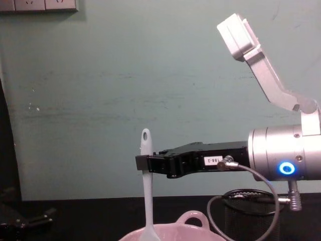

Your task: Use the one hand to pick up the spoon and stir the clear water in the bowl.

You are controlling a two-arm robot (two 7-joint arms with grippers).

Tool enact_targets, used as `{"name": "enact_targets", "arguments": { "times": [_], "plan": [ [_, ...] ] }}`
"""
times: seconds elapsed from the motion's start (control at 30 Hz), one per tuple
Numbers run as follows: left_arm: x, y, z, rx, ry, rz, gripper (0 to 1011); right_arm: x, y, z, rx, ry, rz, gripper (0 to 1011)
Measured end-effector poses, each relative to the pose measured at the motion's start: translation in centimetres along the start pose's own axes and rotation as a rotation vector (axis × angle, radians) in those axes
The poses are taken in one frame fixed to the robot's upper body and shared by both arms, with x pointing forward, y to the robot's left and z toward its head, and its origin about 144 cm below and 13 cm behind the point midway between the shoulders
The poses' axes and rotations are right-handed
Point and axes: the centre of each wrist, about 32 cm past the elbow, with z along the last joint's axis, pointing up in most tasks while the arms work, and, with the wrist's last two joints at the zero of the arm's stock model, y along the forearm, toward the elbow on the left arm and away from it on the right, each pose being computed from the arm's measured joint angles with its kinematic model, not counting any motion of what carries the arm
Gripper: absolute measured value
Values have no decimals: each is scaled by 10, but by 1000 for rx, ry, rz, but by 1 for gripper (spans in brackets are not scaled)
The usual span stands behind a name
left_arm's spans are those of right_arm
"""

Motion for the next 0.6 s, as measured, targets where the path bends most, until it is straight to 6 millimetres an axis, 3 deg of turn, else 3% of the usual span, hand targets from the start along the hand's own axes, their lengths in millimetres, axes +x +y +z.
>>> {"name": "enact_targets", "arguments": {
  "times": [0.6],
  "plan": [
    [0,0,0,0,0,0,1011,10,-12,-1,-20,-39,-50,123]
  ]
}}
